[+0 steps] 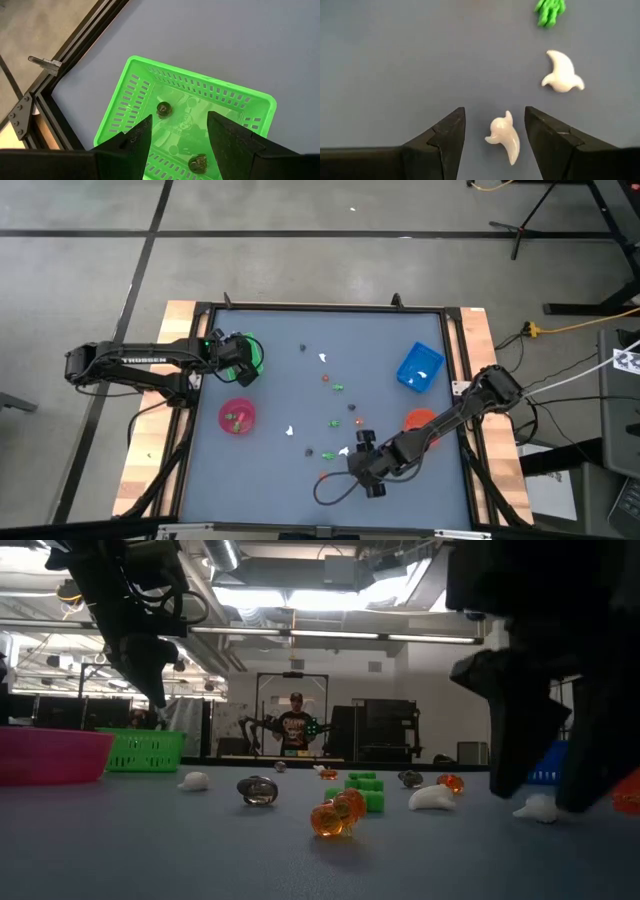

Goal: Sort Halloween decoration
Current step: Put the small white ghost toy into the blue basket

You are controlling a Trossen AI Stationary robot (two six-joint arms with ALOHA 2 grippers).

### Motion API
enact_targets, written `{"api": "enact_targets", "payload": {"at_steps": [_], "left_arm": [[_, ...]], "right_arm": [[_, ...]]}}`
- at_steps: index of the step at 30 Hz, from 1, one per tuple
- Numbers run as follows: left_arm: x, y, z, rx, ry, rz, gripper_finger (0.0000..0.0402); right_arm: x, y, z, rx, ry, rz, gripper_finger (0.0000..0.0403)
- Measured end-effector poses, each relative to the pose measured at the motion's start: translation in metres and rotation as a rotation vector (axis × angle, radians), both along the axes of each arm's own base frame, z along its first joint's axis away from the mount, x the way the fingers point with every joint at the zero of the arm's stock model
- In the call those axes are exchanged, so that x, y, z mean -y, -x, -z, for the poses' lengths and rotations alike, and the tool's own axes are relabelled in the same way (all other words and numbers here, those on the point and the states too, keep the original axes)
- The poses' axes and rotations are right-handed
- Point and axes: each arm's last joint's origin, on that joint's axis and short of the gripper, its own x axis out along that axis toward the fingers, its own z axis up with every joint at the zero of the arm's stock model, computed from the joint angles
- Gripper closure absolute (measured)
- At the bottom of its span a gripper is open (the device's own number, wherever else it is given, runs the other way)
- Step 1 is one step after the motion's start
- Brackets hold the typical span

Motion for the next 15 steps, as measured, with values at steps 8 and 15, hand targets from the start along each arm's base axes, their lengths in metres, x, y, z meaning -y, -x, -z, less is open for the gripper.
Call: {"api": "enact_targets", "payload": {"at_steps": [8,15], "left_arm": [[0.0,0.0,0.0,0.0,0.0,0.0,0.0227],[0.0,0.0,0.0001,0.0,0.0,0.0,0.0227]], "right_arm": [[0.0005,-0.0003,0.0094,-0.022,0.042,0.01,0.0198],[0.0015,0.0009,0.0098,-0.033,0.058,0.013,0.0198]]}}
